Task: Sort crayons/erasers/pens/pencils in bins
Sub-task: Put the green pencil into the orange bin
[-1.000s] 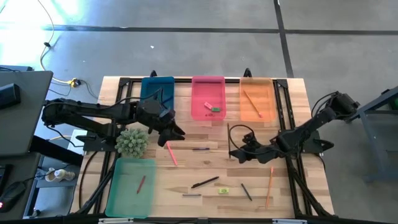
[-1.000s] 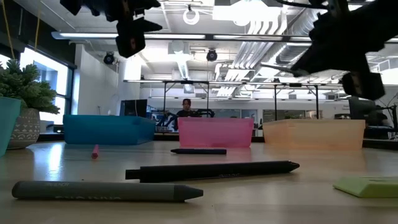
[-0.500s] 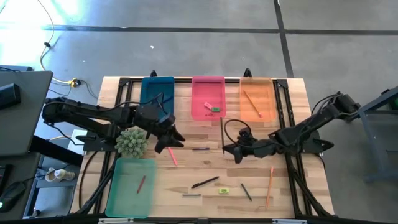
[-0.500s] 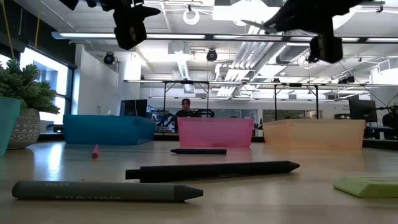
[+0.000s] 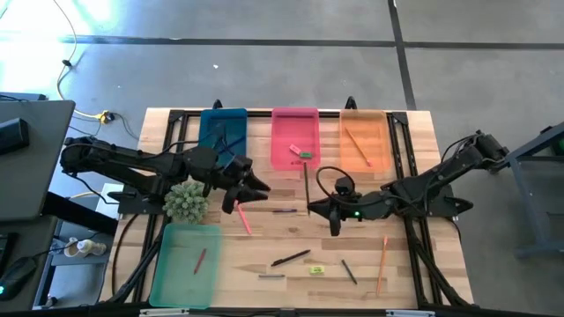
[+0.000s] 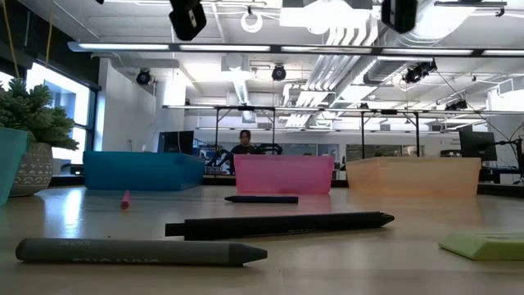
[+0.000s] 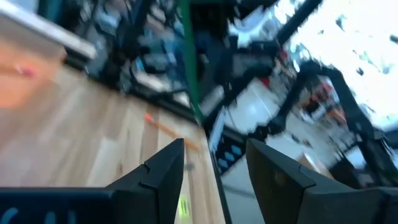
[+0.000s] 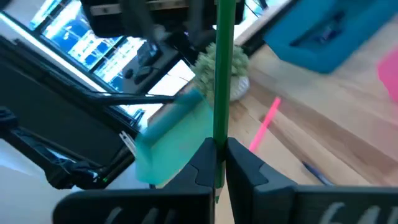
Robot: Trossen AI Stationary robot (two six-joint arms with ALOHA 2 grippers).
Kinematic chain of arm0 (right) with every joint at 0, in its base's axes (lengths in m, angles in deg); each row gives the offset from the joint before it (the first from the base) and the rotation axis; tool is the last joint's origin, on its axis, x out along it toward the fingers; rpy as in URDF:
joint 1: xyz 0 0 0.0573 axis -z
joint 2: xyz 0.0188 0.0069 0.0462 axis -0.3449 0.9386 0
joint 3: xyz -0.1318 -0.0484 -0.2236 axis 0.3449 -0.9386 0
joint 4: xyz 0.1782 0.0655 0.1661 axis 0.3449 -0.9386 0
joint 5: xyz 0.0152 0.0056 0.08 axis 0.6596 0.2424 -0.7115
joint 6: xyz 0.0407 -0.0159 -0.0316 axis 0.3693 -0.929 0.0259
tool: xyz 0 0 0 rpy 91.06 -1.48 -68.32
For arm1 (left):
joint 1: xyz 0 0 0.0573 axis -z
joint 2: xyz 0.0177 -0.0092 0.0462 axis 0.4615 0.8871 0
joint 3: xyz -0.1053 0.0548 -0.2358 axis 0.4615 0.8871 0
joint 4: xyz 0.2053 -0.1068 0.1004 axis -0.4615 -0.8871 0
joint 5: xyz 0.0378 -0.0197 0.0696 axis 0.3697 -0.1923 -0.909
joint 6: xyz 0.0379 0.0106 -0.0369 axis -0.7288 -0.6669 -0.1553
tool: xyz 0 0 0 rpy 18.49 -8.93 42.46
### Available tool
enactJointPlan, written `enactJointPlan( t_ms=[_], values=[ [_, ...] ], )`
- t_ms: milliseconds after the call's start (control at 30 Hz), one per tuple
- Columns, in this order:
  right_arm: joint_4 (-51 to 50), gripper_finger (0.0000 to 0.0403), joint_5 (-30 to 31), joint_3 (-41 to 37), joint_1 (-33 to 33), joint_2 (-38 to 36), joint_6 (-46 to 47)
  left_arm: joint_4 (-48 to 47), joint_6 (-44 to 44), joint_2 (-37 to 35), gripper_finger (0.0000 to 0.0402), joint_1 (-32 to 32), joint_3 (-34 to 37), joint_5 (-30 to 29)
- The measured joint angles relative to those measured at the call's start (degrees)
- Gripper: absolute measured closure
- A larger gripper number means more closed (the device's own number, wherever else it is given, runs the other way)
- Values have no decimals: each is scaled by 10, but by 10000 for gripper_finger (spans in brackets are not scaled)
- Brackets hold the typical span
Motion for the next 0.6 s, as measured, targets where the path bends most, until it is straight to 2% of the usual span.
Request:
enactJointPlan(
  t_ms=[167, 367, 600],
  values=[
    [-1, 400, -29, 49, 27, 35, -59, 49, 0, 10, 241, -2, 0, -34],
    [-5, 400, -75, 91, 65, 67, -121, 98, -1, 27, 241, -13, 0, -35],
    [-5, 400, -123, 106, 92, 90, -145, 103, -1, 28, 241, -28, -1, -35]
  ],
)
